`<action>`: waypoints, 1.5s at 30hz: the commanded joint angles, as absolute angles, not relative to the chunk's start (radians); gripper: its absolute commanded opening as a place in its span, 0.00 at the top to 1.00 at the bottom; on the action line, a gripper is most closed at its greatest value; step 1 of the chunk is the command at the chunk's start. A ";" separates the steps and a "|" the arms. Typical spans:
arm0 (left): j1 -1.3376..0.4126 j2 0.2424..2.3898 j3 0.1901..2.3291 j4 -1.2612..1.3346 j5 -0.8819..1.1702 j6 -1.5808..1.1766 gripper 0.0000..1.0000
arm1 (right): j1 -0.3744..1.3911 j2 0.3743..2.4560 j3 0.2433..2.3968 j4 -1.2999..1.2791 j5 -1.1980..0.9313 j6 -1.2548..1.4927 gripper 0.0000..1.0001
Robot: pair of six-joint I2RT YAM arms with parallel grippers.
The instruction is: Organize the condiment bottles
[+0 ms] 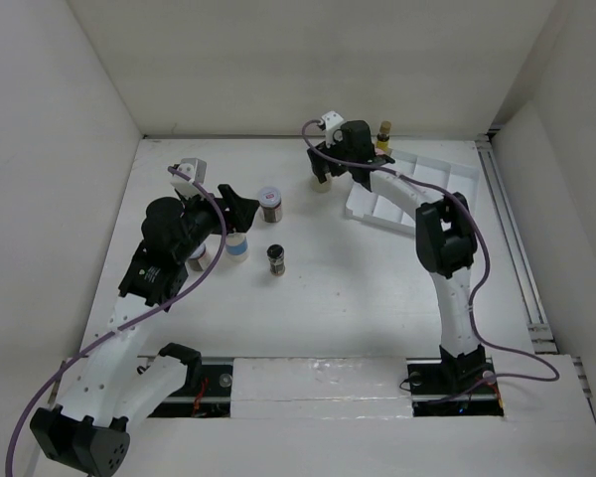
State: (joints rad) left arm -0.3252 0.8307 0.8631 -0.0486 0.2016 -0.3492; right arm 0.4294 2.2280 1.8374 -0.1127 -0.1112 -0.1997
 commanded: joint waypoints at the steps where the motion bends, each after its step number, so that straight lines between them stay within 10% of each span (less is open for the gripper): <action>1: -0.322 0.813 0.873 -0.006 0.198 -0.345 0.25 | 0.410 2.250 1.937 -0.089 -0.150 -0.178 0.04; 7: -0.322 0.813 0.873 -0.006 0.198 -0.345 0.25 | 0.410 2.286 1.963 -0.074 -0.179 -0.141 0.45; 12: -0.322 0.822 0.873 -0.006 0.198 -0.345 0.25 | 0.410 2.165 1.855 -0.017 -0.235 -0.106 0.56; 24: -0.322 0.813 0.873 -0.006 0.210 -0.345 0.25 | 0.304 1.643 1.336 0.130 -0.155 -0.035 0.56; 45: -0.322 0.804 0.873 -0.006 0.222 -0.345 0.25 | 0.258 1.761 1.282 0.159 -0.129 -0.035 0.56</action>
State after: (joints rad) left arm -0.3252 0.8211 0.8631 -0.0486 0.2092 -0.3492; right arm 0.2546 1.7569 1.2564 0.0498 -0.1528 -0.0475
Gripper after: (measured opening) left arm 0.749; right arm 0.677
